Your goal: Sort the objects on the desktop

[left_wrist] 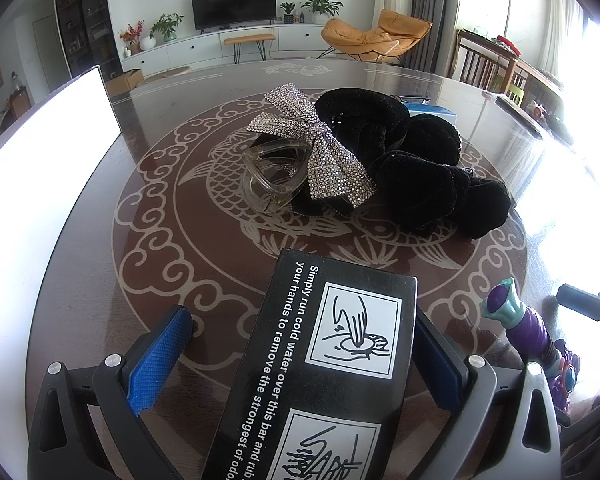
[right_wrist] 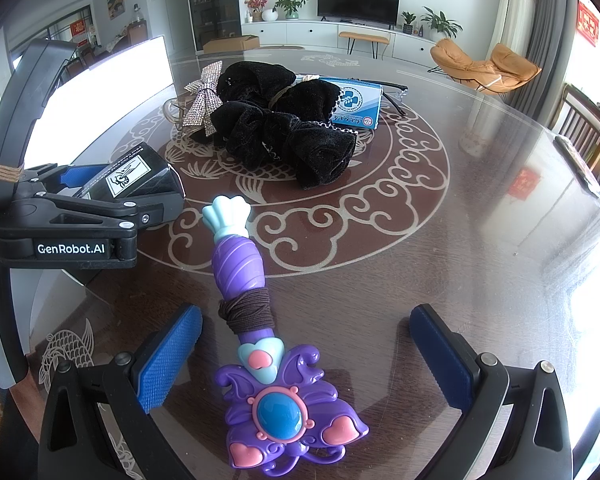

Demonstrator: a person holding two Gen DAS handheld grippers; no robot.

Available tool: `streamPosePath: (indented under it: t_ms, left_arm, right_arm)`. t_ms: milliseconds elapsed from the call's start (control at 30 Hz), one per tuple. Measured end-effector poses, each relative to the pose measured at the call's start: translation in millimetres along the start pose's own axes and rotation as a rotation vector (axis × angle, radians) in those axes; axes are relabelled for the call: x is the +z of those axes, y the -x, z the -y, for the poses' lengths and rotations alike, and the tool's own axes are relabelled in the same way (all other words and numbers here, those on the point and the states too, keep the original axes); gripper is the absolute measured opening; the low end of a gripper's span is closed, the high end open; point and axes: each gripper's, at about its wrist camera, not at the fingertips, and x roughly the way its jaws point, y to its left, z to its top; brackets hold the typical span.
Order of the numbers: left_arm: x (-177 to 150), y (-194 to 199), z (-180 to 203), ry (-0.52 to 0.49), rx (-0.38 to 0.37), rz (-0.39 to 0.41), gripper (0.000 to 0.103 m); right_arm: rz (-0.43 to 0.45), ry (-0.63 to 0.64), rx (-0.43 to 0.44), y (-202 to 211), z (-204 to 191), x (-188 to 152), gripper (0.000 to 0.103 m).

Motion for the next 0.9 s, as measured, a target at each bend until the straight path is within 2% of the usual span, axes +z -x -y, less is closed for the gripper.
streamPosePath:
  t_ms: [833,900]
  left_arm:
    - [-0.1,0.4,-0.5,0.000,0.000,0.000,0.103]
    - [-2.1,3.4,-0.4,-0.007,-0.003,-0.020,0.103]
  right_arm:
    - [0.000,-0.001,-0.001,-0.3,0.0,0.1,0.103]
    - [0.000,-0.001,-0.001,-0.2,0.0,0.1,0.103]
